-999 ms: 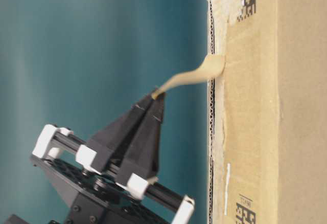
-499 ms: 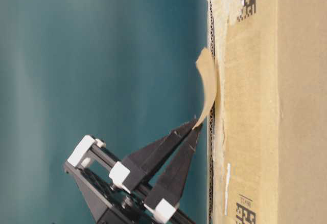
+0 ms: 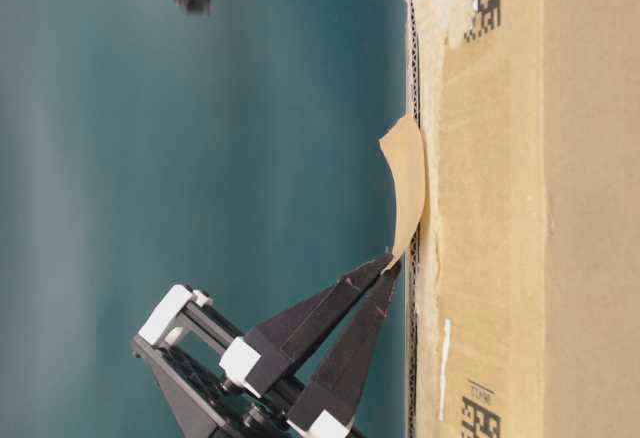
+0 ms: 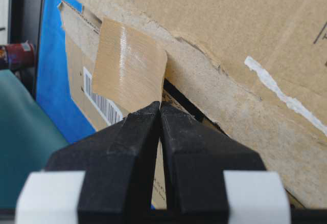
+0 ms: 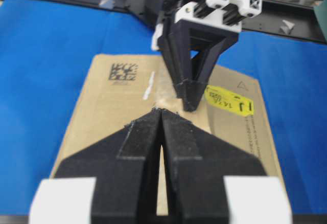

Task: Apply tape along the seams of the closed cardboard box to seal it securely.
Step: 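Bring the right gripper in to press the tape onto the seam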

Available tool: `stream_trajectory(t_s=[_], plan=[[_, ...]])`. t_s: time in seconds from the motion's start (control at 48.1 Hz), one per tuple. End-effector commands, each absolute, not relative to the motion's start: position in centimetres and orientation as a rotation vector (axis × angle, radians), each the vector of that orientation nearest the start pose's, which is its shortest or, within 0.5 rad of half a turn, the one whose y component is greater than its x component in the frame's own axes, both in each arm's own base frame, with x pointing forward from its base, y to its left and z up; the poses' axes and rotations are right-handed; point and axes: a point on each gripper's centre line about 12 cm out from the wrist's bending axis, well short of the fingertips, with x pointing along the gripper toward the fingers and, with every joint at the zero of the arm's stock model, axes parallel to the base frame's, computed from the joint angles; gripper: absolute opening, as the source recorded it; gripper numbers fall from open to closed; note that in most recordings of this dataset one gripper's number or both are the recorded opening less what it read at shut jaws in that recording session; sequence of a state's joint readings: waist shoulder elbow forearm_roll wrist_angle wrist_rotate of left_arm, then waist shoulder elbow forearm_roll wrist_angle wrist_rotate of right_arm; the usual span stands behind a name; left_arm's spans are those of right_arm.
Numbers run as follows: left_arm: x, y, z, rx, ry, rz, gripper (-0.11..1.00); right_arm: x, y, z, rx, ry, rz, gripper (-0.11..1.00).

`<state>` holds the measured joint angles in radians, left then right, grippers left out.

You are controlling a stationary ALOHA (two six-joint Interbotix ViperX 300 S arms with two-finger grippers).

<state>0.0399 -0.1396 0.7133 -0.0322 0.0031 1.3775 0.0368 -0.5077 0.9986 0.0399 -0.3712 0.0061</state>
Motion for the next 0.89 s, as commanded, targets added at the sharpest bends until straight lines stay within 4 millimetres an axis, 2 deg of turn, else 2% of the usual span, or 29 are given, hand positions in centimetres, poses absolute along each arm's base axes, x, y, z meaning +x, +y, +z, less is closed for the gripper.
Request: stream_trajectory(t_s=[0.0, 0.062, 0.229, 0.291, 0.395, 0.458, 0.874], plan=[[37.0, 1.6, 21.7, 1.301, 0.485, -0.330, 0.00, 30.0, 0.4, 27.2, 0.066, 0.082, -0.006, 0.01], [37.0, 1.6, 21.7, 1.300, 0.484, -0.328, 0.00, 30.8, 0.0, 27.1, 0.079, 0.085, -0.023, 0.06], [37.1, 1.6, 21.5, 1.299, 0.488, -0.331, 0.00, 33.6, -0.4, 26.8, 0.087, 0.096, -0.040, 0.55], [37.1, 1.7, 21.6, 1.299, 0.487, -0.329, 0.00, 34.7, -0.5, 26.6, 0.087, 0.109, -0.043, 0.64], [37.1, 1.6, 21.6, 1.299, 0.486, -0.330, 0.00, 35.9, -0.6, 26.2, 0.087, 0.127, -0.046, 0.48], [37.1, 1.6, 21.5, 1.297, 0.489, -0.332, 0.00, 36.5, -0.6, 25.9, 0.087, 0.139, -0.046, 0.44], [37.2, 1.7, 21.2, 1.290, 0.497, -0.334, 0.00, 38.8, -1.1, 21.6, 0.121, 0.251, -0.072, 0.46]])
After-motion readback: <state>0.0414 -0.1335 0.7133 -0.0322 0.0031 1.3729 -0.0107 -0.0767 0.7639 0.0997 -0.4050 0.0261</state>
